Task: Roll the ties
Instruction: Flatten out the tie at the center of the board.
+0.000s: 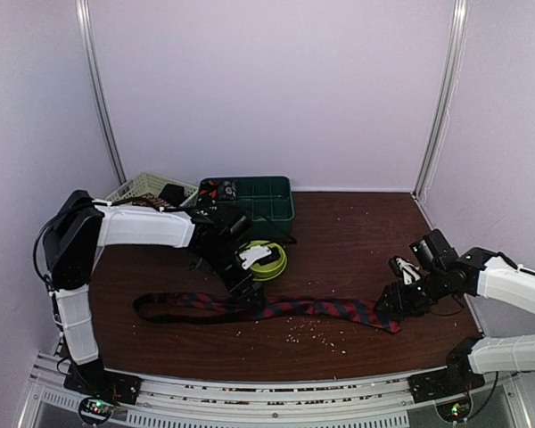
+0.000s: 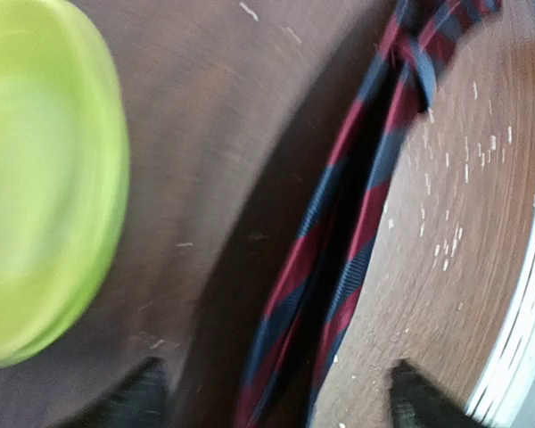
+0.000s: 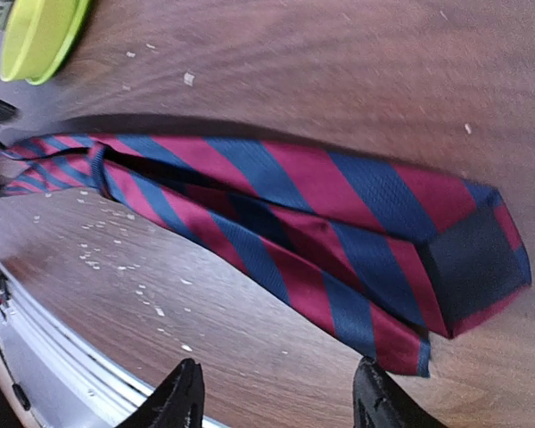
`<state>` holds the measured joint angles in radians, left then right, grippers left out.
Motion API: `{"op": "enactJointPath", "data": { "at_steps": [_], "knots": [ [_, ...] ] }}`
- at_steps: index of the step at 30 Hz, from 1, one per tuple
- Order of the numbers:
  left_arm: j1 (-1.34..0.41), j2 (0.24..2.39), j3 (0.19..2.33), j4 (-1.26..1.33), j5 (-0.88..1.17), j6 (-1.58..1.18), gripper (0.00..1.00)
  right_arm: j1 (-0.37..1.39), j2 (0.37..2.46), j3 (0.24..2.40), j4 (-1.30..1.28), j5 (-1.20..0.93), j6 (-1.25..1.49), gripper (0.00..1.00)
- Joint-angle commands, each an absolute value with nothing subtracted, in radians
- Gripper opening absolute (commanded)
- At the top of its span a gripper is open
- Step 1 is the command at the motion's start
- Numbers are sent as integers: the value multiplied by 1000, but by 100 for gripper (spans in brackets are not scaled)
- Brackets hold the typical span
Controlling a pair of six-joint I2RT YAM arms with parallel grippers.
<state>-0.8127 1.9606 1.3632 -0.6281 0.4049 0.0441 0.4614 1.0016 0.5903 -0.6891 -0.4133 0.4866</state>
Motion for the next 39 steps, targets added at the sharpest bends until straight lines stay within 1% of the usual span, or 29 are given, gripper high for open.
{"op": "enactJointPath", "data": {
  "at_steps": [1,5,9,12,14,17,21,24,25,28,29,30,35,39],
  "knots": [
    [-805,1798,1308,-490,240,-2,98,517,962,543,-715,-257,632,58],
    [-806,1661,1223,-363,131,-44,98,531,960,527,-719,-121,686,58],
    [-805,1529,1136,-253,9,-83,98,531,955,508,-714,-51,735,54],
    [-805,1446,1064,-170,-139,-128,98,532,934,454,-673,-45,772,52],
    [-806,1399,1029,-136,-192,-159,98,532,936,444,-658,-51,772,52],
    [-805,1336,982,-91,-198,-176,98,534,965,456,-640,-57,757,50],
    [-805,1260,956,-79,-239,-177,98,534,1062,477,-609,-99,729,47],
    [-805,1217,951,-97,-278,-165,98,534,1124,480,-571,-131,717,38],
    [-805,1205,950,-103,-290,-160,98,534,1138,485,-572,-136,713,33],
    [-804,1179,943,-126,-311,-152,98,533,1138,504,-600,-138,701,10],
    [-804,1178,945,-136,-314,-151,98,533,1123,514,-618,-136,698,4],
    [-804,1179,947,-147,-315,-150,98,533,1103,528,-641,-132,690,0],
    [-804,1209,954,-195,-280,-141,98,534,1035,637,-730,-122,621,0],
    [-802,1250,978,-252,-261,-141,98,533,1116,721,-758,-121,533,0]
  ]
}}
